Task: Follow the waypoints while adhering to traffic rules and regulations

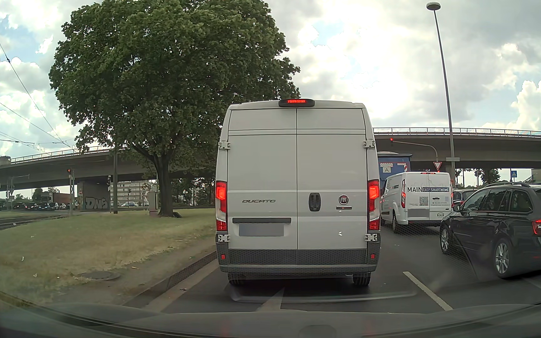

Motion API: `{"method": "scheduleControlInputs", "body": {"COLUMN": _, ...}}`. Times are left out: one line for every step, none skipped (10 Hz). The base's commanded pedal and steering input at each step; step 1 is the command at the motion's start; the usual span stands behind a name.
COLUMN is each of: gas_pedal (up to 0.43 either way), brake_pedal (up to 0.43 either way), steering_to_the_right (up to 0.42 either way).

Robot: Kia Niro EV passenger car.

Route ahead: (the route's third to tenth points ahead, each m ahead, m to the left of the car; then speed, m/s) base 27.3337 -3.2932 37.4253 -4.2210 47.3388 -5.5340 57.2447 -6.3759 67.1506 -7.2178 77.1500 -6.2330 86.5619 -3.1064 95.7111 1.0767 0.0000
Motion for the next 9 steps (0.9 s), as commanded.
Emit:
{"method": "scheduleControlInputs", "body": {"gas_pedal": 0.000, "brake_pedal": 0.488, "steering_to_the_right": 0.002}}
{"method": "scheduleControlInputs", "body": {"gas_pedal": 0.000, "brake_pedal": 0.488, "steering_to_the_right": 0.002}}
{"method": "scheduleControlInputs", "body": {"gas_pedal": 0.000, "brake_pedal": 0.488, "steering_to_the_right": 0.003}}
{"method": "scheduleControlInputs", "body": {"gas_pedal": 0.000, "brake_pedal": 0.482, "steering_to_the_right": 0.002}}
{"method": "scheduleControlInputs", "body": {"gas_pedal": 0.000, "brake_pedal": 0.488, "steering_to_the_right": 0.002}}
{"method": "scheduleControlInputs", "body": {"gas_pedal": 0.000, "brake_pedal": 0.488, "steering_to_the_right": 0.002}}
{"method": "scheduleControlInputs", "body": {"gas_pedal": 0.000, "brake_pedal": 0.482, "steering_to_the_right": 0.003}}
{"method": "scheduleControlInputs", "body": {"gas_pedal": 0.000, "brake_pedal": 0.482, "steering_to_the_right": 0.002}}
{"method": "scheduleControlInputs", "body": {"gas_pedal": 0.000, "brake_pedal": 0.488, "steering_to_the_right": 0.002}}
